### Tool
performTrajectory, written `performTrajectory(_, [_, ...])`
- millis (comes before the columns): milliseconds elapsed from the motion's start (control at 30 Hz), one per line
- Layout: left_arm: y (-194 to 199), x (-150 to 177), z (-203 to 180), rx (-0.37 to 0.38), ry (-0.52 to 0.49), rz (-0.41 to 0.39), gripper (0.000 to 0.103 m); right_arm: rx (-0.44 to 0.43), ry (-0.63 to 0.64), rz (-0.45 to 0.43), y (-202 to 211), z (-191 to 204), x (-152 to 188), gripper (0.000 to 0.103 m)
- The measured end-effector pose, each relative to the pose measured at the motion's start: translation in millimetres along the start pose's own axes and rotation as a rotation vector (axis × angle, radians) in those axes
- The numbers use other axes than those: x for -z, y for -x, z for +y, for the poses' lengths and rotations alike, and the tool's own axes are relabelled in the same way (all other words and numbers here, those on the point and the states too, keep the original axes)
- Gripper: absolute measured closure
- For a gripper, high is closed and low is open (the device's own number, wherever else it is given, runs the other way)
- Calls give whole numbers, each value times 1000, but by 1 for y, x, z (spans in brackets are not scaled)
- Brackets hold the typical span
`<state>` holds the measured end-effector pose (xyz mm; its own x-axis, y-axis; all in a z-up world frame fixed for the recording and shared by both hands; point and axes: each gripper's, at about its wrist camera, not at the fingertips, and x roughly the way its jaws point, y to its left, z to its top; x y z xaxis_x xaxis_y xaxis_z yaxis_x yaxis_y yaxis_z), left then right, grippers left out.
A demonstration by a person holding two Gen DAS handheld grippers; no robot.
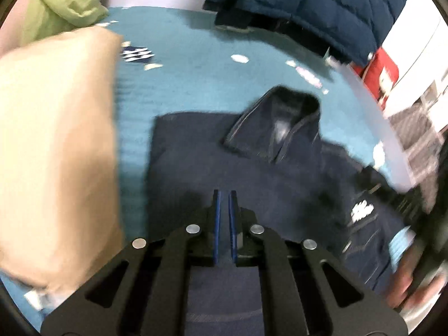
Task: Fold large clothes
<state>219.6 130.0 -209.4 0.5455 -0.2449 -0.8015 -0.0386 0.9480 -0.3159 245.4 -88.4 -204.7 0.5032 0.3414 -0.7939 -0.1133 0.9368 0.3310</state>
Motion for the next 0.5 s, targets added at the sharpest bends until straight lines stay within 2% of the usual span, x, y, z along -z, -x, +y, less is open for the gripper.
performTrajectory(67, [-16, -10, -2, 23, 21, 5, 97, -64, 9, 66, -29, 14, -2, 95])
performTrajectory(133, [-39, -15, 2, 22, 36, 10, 97, -68, 16, 119, -63, 21, -5, 95])
performTrajectory(167, [-50, -15, 6, -7, 45, 33, 97, -12, 24, 154, -82, 19, -3, 96])
performTrajectory(200, [-70, -12, 17, -96, 64, 77, 99, 17, 16, 188, -95, 13, -2, 103])
performTrajectory(233, [-82, -9, 25, -139, 72, 93, 102, -41, -28, 195, -95, 2, -1, 103])
performTrajectory(267, [-85, -6, 34, -99, 82, 81, 101, -63, -53, 197, -91, -5, -2, 103])
performTrajectory(300, [-80, -4, 43, -54, 98, 65, 101, -48, -55, 194, -83, -14, -4, 103])
performTrajectory(333, [-77, -5, 47, -81, 105, 63, 101, -31, -45, 181, -74, -19, -4, 103])
performTrajectory(400, [-73, -8, 51, -99, 102, 49, 100, -77, -50, 174, -61, -37, -4, 103])
performTrajectory(467, [-71, -9, 53, -111, 105, 44, 100, -74, -94, 199, -66, -51, -3, 103])
performTrajectory(500, [-71, -10, 53, -152, 100, 33, 100, -92, -140, 201, -66, -55, -3, 103])
